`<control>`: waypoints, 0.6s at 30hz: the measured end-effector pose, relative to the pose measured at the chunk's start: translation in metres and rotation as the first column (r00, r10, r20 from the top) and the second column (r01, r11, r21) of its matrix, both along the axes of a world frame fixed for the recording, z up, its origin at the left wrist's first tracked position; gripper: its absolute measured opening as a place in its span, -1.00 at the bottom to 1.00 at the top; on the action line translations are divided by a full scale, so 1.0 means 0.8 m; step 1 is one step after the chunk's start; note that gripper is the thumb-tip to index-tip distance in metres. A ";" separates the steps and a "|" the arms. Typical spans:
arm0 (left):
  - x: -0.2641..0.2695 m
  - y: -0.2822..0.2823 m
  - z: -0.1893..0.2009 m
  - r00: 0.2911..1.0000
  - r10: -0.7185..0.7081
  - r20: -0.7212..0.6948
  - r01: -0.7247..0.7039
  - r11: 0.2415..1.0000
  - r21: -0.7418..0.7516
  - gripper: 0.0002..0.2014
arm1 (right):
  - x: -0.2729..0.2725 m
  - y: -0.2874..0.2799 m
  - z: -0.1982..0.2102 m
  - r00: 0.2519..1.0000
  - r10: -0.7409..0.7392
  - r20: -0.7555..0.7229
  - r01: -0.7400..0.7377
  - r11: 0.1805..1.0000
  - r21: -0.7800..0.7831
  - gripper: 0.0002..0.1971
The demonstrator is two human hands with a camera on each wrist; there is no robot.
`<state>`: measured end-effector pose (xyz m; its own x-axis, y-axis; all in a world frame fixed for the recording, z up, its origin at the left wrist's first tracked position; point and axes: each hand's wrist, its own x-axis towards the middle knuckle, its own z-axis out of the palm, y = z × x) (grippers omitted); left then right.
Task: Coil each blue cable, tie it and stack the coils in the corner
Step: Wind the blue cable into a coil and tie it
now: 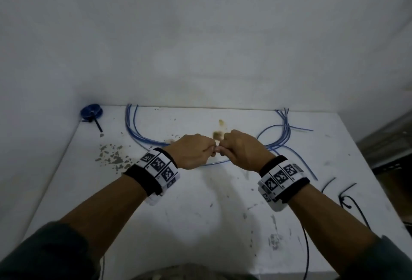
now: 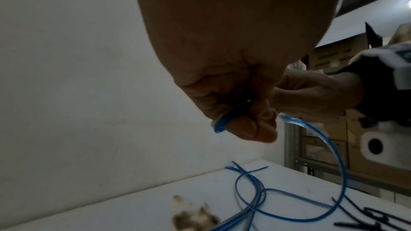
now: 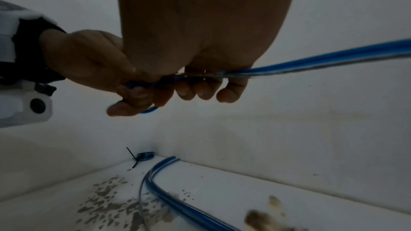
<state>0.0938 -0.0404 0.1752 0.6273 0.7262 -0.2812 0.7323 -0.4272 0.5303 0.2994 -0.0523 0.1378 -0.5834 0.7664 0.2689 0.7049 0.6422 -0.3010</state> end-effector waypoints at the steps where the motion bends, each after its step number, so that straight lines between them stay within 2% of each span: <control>1: 0.002 -0.005 0.002 1.000 0.013 0.010 -0.013 0.999 -0.036 -0.70 | 0.000 -0.004 0.001 0.999 -0.023 -0.033 0.024 1.000 0.008 -0.52; 3: 0.006 -0.014 0.002 0.967 0.125 0.221 -0.070 0.968 -0.241 -0.67 | -0.006 -0.015 0.001 0.976 -0.145 -0.164 0.137 0.989 -0.060 -0.59; 5: 0.010 -0.021 0.003 0.823 0.335 0.458 -0.074 0.864 -0.499 -0.66 | -0.020 -0.032 0.005 0.893 -0.261 -0.365 0.206 0.961 -0.184 -0.66; 6: 0.010 -0.021 0.007 0.746 0.414 0.521 -0.058 0.820 -0.569 -0.65 | -0.029 -0.040 0.007 0.847 -0.273 -0.456 0.210 0.960 -0.186 -0.67; 8: 0.010 -0.020 0.016 0.667 0.465 0.582 -0.017 0.790 -0.612 -0.62 | -0.042 -0.050 0.006 0.805 -0.246 -0.540 0.226 0.969 -0.105 -0.65; 11: -0.006 -0.015 0.023 0.673 0.494 0.551 0.017 0.734 -0.679 -0.67 | -0.042 -0.045 0.007 0.840 -0.189 -0.508 0.238 0.971 0.034 -0.65; 14: -0.020 -0.015 0.017 0.654 0.584 0.481 -0.053 0.670 -0.741 -0.76 | -0.034 -0.031 0.013 0.910 -0.105 -0.401 0.202 0.957 0.208 -0.68; 16: -0.020 -0.017 0.013 0.626 0.603 0.495 -0.126 0.704 -0.699 -0.79 | -0.031 -0.024 0.017 0.934 -0.077 -0.350 0.174 0.951 0.256 -0.73; 18: -0.018 -0.018 0.013 0.664 0.553 0.504 -0.216 0.786 -0.579 -0.78 | -0.029 -0.018 0.022 0.935 -0.081 -0.346 0.178 0.950 0.258 -0.74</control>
